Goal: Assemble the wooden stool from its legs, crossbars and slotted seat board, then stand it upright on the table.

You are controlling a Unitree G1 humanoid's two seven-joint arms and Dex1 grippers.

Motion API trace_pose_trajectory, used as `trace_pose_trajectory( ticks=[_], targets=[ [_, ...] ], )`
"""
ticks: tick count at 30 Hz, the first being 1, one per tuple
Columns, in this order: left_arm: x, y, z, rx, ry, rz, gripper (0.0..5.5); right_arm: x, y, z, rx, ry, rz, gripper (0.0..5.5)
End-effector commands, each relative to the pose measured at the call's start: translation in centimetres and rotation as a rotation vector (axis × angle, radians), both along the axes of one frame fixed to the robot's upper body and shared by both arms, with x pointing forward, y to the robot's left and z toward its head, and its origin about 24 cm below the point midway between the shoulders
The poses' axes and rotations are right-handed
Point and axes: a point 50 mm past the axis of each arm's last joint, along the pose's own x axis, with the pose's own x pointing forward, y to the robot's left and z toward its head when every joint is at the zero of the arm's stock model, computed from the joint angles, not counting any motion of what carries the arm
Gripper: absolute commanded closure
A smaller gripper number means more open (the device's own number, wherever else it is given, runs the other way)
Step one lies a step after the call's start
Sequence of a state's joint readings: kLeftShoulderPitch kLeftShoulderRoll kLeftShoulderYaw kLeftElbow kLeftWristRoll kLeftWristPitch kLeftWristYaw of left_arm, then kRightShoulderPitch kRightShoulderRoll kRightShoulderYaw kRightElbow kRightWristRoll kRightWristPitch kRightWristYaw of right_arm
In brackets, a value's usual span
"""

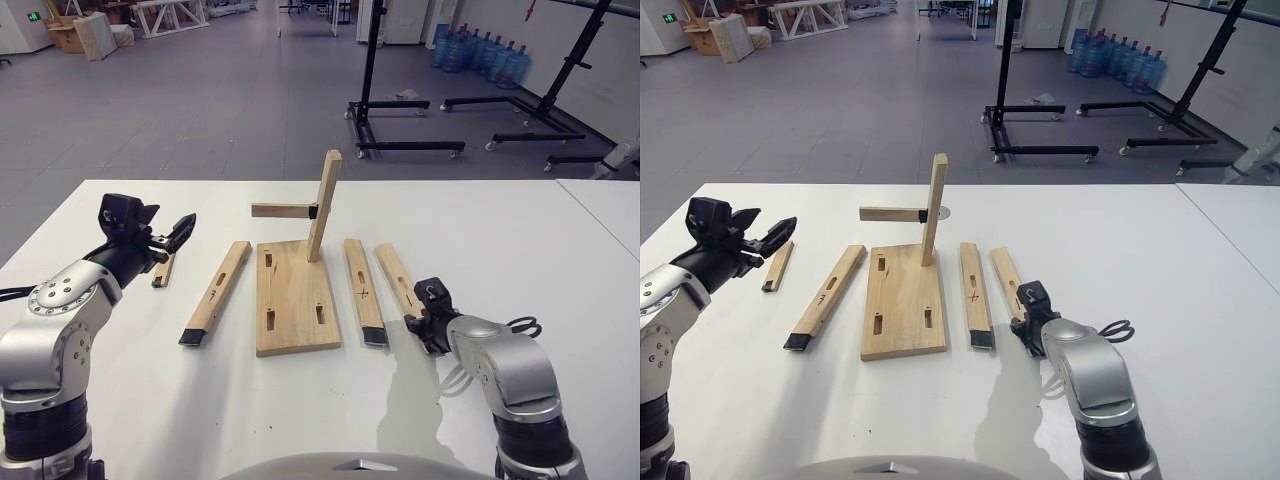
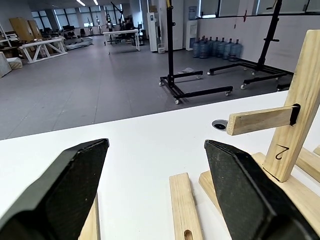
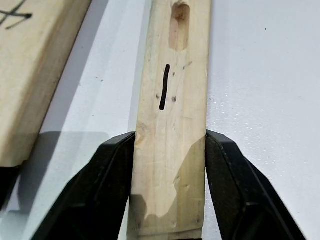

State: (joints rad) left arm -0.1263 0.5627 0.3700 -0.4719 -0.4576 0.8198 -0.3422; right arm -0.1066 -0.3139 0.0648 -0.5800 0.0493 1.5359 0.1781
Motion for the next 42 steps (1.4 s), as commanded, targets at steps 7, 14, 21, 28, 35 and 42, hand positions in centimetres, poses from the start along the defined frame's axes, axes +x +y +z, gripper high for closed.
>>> trace_pose_trajectory(
  ticks=[7,14,21,28,35,42],
  targets=[
    [-0.8,1.3,0.2,-0.346,-0.03,-0.131,2.0,4.2,-6.0,3.6,0.253,-0.159,-0.147,3.44],
    [0.3,-1.7,3.2,-0.635,-0.112,-0.455,2.0,6.7,-6.9,16.4,0.602,-0.704,0.361,3.45],
    [-0.8,-8.4,6.6,-0.85,-0.103,-0.869,2.0,2.4,0.8,17.2,1.004,-0.478,1.076,3.45],
    [-1.3,-10.3,7.1,-0.978,-0.017,-0.987,2.0,2.8,3.2,16.0,1.085,-0.402,1.131,3.45],
    [-1.9,-10.4,8.5,-1.05,-0.018,-1.02,2.0,3.0,3.7,15.4,1.099,-0.396,1.117,3.45],
    [-1.2,-10.8,7.6,-1.031,0.03,-0.977,2.0,2.5,4.4,15.7,1.134,-0.408,1.144,3.45]
  ],
)
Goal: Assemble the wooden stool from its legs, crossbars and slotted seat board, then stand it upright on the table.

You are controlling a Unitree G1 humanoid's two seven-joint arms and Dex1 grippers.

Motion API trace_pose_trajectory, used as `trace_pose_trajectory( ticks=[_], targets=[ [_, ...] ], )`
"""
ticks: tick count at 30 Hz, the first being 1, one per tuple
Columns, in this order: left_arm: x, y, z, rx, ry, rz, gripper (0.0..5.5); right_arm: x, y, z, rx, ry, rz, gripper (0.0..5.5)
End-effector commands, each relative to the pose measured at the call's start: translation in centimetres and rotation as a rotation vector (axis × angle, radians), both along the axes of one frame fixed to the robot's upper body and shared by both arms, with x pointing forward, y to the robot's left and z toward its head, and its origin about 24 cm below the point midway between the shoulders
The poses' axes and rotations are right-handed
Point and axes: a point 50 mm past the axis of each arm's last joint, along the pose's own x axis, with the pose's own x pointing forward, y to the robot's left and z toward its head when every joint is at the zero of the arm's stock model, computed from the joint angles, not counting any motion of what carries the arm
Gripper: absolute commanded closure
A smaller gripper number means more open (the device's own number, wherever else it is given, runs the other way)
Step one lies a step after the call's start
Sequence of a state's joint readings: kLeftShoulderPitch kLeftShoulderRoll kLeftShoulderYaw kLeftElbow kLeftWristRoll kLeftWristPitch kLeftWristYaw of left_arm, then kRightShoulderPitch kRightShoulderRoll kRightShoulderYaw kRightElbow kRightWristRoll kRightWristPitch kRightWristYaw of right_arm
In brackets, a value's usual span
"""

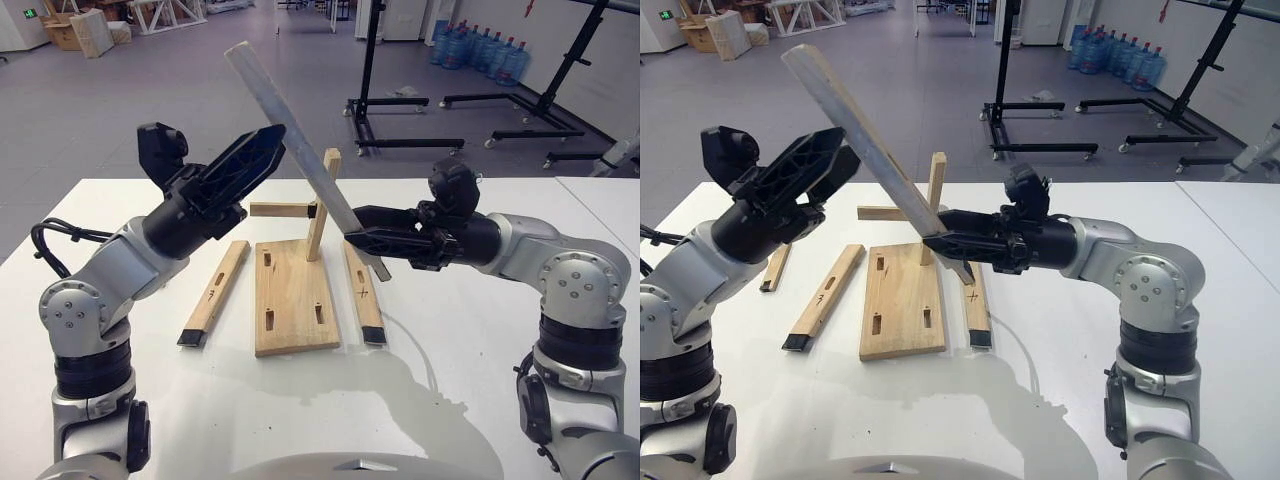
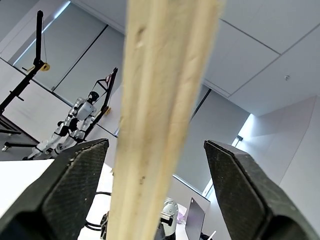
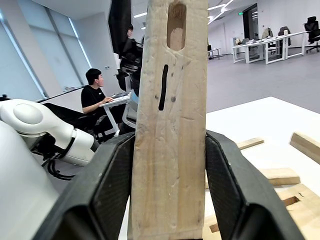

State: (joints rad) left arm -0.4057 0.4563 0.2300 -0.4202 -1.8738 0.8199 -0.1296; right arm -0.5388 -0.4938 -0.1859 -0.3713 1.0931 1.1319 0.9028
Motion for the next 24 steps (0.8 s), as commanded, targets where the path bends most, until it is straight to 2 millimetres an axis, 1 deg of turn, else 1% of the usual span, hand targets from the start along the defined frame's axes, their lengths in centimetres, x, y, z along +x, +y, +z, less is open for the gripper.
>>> trace_pose_trajectory(
  ticks=[1,3,6,11,15,22,24],
  targets=[
    [0.2,0.0,-0.1,0.04,-0.001,0.015,2.0,-0.1,0.2,0.7,0.029,-0.023,0.003,3.45],
    [0.3,-0.1,-0.2,0.044,0.0,0.018,2.0,-0.3,0.3,0.6,0.024,-0.017,0.012,3.45],
    [0.5,-0.2,0.7,0.019,-0.016,0.016,2.0,-0.6,0.8,-0.2,-0.006,0.0,0.03,3.45],
    [0.5,-0.6,1.6,-0.028,0.004,-0.025,2.0,-0.5,1.3,-0.6,-0.007,0.015,0.026,3.45],
    [0.5,-0.7,1.3,-0.021,0.025,-0.053,2.0,-0.3,1.4,-0.5,0.001,0.017,0.012,3.45],
    [0.7,-0.7,1.0,-0.016,0.049,-0.051,2.0,-0.4,1.6,-0.5,0.005,0.018,0.01,3.45],
    [0.8,-0.7,1.0,-0.02,0.052,-0.05,2.34,-0.4,1.7,-0.6,0.004,0.021,0.01,3.45]
  ],
)
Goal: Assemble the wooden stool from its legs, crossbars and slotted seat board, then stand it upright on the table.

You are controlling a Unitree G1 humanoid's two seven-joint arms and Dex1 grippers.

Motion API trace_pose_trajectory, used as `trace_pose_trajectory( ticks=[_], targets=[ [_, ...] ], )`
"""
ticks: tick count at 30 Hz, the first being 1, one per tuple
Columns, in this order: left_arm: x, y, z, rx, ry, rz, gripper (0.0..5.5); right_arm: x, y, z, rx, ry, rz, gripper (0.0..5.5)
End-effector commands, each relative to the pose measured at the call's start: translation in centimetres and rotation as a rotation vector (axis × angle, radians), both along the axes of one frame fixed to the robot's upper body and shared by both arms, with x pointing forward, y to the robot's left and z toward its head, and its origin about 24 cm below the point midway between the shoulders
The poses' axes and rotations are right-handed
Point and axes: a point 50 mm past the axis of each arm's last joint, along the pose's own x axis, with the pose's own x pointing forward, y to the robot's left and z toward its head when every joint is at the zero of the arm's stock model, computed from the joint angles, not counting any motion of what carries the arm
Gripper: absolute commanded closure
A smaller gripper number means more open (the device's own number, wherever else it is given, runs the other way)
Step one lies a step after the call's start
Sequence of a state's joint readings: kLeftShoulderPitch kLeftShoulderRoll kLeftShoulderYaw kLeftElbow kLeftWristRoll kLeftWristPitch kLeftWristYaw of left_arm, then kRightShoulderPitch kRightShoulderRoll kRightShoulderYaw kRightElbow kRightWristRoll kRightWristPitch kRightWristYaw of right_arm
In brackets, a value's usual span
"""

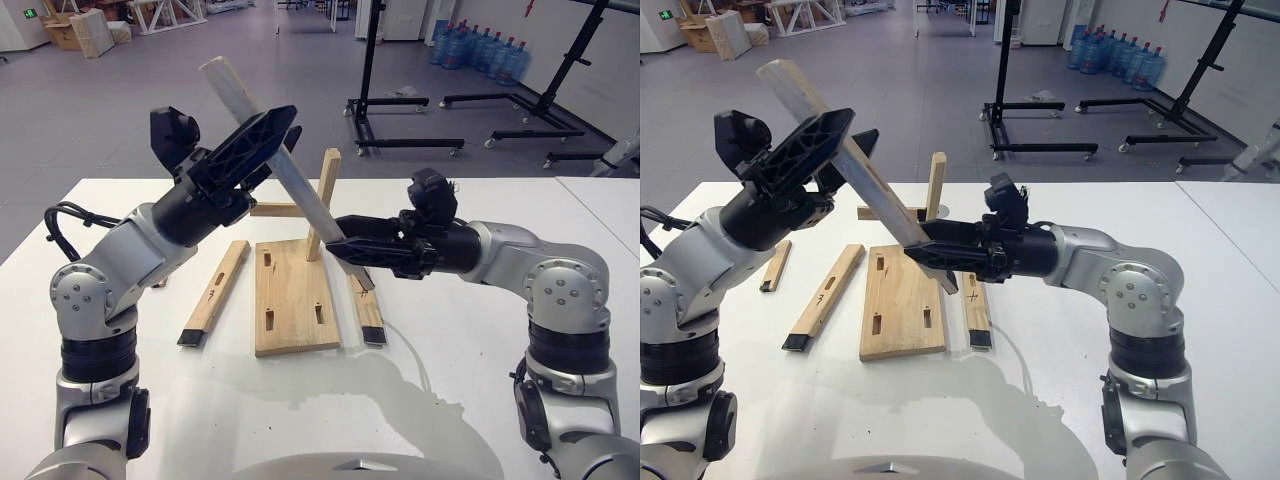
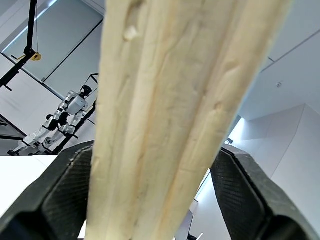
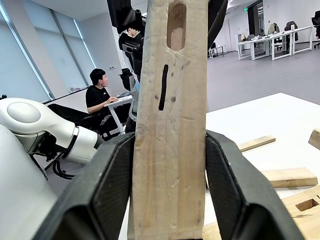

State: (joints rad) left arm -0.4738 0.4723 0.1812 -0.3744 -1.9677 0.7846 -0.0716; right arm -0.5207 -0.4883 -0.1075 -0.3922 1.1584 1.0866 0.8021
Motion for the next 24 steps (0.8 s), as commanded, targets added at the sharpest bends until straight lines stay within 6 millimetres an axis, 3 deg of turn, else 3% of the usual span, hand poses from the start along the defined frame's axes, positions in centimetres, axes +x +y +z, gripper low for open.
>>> trace_pose_trajectory(
  ticks=[1,6,14,16,20,24],
  targets=[
    [0.2,0.0,-0.1,0.017,0.016,-0.002,2.47,-0.1,0.2,0.0,0.006,-0.001,0.002,3.45],
    [0.3,0.1,-0.2,0.015,0.026,0.005,3.03,0.0,0.2,-0.1,0.005,0.006,-0.005,3.45],
    [0.2,0.2,-0.1,0.037,0.015,0.012,3.09,0.2,-0.1,-0.5,-0.001,0.031,-0.029,3.45],
    [0.4,0.4,-0.4,0.058,0.018,0.027,3.17,0.4,-0.1,-0.9,-0.025,0.053,-0.041,2.81],
    [1.0,0.9,-1.2,0.113,0.017,0.08,3.29,-0.1,-0.7,-1.2,-0.048,0.086,-0.013,2.19],
    [2.3,2.6,-2.4,0.19,0.003,0.212,3.47,-0.9,-3.8,0.8,0.008,0.05,-0.027,1.31]
  ],
)
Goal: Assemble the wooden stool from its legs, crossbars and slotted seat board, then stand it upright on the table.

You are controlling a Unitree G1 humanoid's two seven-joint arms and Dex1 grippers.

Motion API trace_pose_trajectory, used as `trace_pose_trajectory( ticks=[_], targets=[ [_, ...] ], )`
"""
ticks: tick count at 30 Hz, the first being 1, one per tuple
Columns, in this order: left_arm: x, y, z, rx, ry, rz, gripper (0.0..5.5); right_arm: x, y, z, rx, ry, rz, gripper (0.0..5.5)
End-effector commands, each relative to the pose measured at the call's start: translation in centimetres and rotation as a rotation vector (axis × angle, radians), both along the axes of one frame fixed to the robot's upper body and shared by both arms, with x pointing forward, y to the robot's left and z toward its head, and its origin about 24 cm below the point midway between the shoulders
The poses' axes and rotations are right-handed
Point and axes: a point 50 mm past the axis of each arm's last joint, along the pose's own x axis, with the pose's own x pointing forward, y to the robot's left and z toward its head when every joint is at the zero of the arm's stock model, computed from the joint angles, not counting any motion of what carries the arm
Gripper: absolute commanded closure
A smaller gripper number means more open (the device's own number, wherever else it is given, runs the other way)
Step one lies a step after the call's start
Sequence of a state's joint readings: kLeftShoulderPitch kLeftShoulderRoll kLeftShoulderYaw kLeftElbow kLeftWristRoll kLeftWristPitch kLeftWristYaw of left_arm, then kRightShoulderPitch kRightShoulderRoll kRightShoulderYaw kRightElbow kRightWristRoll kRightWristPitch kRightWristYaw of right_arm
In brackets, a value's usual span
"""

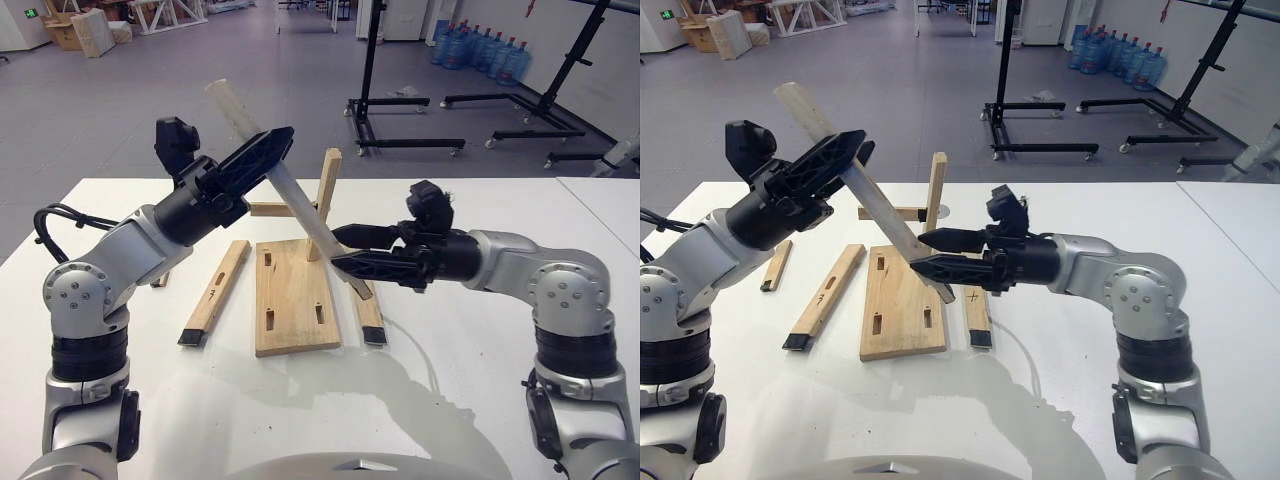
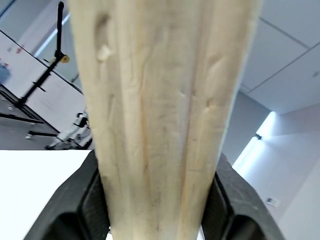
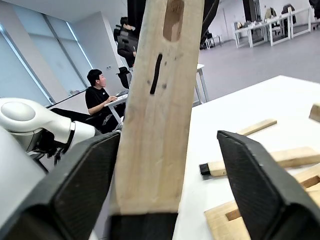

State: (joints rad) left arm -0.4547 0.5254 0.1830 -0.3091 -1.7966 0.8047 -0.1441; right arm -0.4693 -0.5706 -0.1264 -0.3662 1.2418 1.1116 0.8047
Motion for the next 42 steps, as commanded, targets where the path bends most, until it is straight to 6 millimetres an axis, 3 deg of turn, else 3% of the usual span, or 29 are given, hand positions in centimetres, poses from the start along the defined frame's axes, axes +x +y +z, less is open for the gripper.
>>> trace_pose_trajectory(
  ticks=[1,3,5,10,13,18,24,28,31,37,42],
  targets=[
    [1.0,2.1,-1.0,0.097,-0.024,0.136,3.48,-0.5,-3.1,2.3,0.027,-0.065,-0.06,1.28],
    [1.5,3.8,-1.1,0.161,-0.065,0.236,3.48,0.2,-4.8,2.8,-0.017,-0.115,-0.169,1.28],
    [1.8,6.0,-0.9,0.28,-0.125,0.391,3.48,0.7,-5.0,1.7,-0.159,-0.192,-0.273,1.28],
    [1.6,9.4,-0.1,0.427,-0.205,0.619,3.48,-1.8,0.0,-4.7,-0.468,-0.39,-0.116,1.28],
    [1.1,10.2,0.8,0.396,-0.221,0.636,3.48,-1.9,2.6,-7.0,-0.541,-0.519,-0.11,1.28],
    [1.0,9.1,-0.7,0.499,-0.155,0.551,3.48,1.1,6.6,-9.0,-0.639,-0.751,-0.252,1.28],
    [1.4,9.7,-0.5,0.589,-0.33,0.765,3.48,1.7,9.8,-10.0,-0.693,-0.841,-0.211,1.28],
    [1.6,9.3,-1.0,0.608,-0.428,0.779,3.48,1.0,9.8,-10.7,-0.765,-0.844,-0.122,1.28],
    [1.6,8.5,-2.4,0.607,-0.372,0.655,3.48,0.8,8.9,-10.8,-0.815,-0.823,-0.088,1.28],
    [2.6,7.7,-5.1,0.525,-0.192,0.493,3.48,1.6,9.1,-12.0,-0.897,-0.834,-0.062,1.28],
    [3.1,7.5,-5.2,0.486,-0.192,0.5,3.48,1.7,7.7,-14.4,-1.009,-0.845,0.015,1.28]
  ],
)
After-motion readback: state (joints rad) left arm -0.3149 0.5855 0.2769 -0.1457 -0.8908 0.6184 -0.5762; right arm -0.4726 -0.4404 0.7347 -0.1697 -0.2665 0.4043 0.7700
